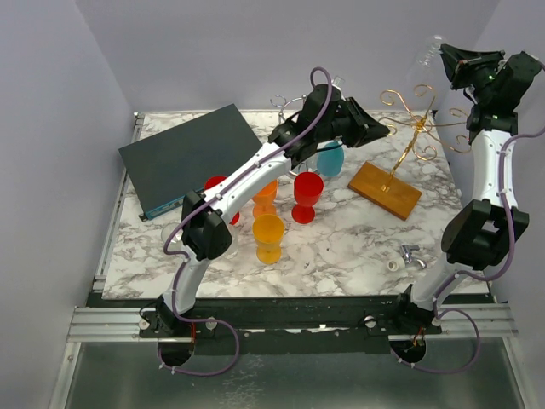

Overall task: Take the wine glass off the wine glass rack
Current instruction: Place the wine glass at the center of the board.

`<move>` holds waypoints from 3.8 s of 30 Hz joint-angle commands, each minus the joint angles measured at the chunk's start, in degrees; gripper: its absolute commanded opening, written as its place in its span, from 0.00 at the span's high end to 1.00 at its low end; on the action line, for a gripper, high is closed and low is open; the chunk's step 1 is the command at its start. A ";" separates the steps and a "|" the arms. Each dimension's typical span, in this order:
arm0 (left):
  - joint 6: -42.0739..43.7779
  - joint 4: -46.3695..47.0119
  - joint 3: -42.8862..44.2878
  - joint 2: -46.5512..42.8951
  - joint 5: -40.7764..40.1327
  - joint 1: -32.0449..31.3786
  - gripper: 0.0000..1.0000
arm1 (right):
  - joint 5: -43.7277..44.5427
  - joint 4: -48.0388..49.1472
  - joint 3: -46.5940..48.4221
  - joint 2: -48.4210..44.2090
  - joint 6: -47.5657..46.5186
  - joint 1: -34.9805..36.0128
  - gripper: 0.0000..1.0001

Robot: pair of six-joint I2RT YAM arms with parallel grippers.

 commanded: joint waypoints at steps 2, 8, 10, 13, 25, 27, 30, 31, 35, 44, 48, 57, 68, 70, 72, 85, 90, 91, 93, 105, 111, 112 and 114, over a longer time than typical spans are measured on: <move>0.55 3.09 5.39 -0.22 1.13 1.06 0.71 | -2.81 3.15 4.63 -2.23 0.00 0.26 0.99; 0.38 3.12 5.80 -0.13 1.53 1.71 0.63 | -4.10 1.48 5.66 -4.16 -0.75 0.26 0.99; 0.68 3.11 5.49 -0.61 1.52 1.72 0.60 | -4.48 1.31 5.37 -5.03 -0.82 0.25 0.99; 1.16 3.21 4.09 -1.56 1.36 1.75 0.53 | -5.21 0.64 4.93 -6.56 -1.14 0.26 0.99; 5.39 4.51 -5.64 -9.55 0.21 1.77 0.26 | -8.24 1.16 1.88 -12.50 -1.08 0.21 0.99; 6.03 4.94 -7.03 -10.94 0.20 1.94 0.23 | -8.69 0.51 2.05 -13.13 -0.94 0.25 1.00; 6.59 5.17 -7.98 -11.92 0.60 2.03 0.23 | -9.45 -0.15 2.34 -13.75 -0.87 0.26 0.99; 6.86 5.28 -8.43 -12.28 0.61 2.07 0.23 | -9.73 -0.27 2.32 -14.08 -0.61 0.26 0.99; 8.35 6.48 -12.67 -15.94 0.41 3.21 0.24 | -12.69 0.06 1.76 -15.04 1.84 0.26 0.99; 7.56 26.07 -25.15 -23.37 9.27 9.93 0.24 | -17.14 6.56 -1.21 -17.16 12.52 3.32 0.99; 6.13 33.34 -26.28 -22.85 13.12 11.55 0.24 | -15.73 6.12 -0.84 -17.59 13.94 8.69 0.99; 0.03 44.90 -29.68 -22.27 16.07 13.92 0.24 | -11.84 8.33 -1.47 -16.86 17.41 17.00 0.99; -2.53 51.81 -31.27 -21.38 16.65 15.12 0.24 | -10.78 11.26 -4.50 -17.72 19.89 21.54 0.99; -3.50 53.76 -30.61 -20.55 17.15 15.12 0.25 | -10.77 12.33 -5.40 -17.88 20.54 22.25 0.99; -4.54 55.86 -30.48 -19.93 17.22 15.21 0.27 | -10.77 12.43 -5.66 -17.90 20.69 22.80 0.99; -10.90 71.65 -35.06 -19.35 15.07 15.92 0.40 | -10.87 16.37 -11.59 -20.30 23.77 23.01 0.99; -11.54 73.80 -34.69 -19.15 14.17 15.92 0.42 | -11.12 17.33 -12.51 -20.36 24.60 23.02 0.99; -11.97 74.37 -34.61 -18.94 13.99 15.92 0.43 | -11.30 17.52 -12.54 -20.36 24.77 23.03 1.00; -12.86 76.22 -34.47 -18.48 13.50 15.92 0.47 | -11.57 17.39 -12.83 -20.39 24.76 23.03 0.99; -15.34 82.45 -34.22 -17.39 10.31 15.83 0.78 | -11.75 17.70 -17.36 -22.43 24.47 23.03 0.99; -14.58 82.34 -36.91 -20.00 8.93 15.91 1.00 | -10.08 6.77 -14.68 -24.34 13.81 23.03 0.71; -14.10 81.43 -37.53 -20.82 8.80 15.92 1.00 | -9.46 4.71 -13.86 -24.55 11.60 23.00 0.65; -12.82 79.19 -39.15 -22.79 8.53 16.21 1.00 | -8.20 -0.21 -11.44 -24.91 6.60 23.03 0.48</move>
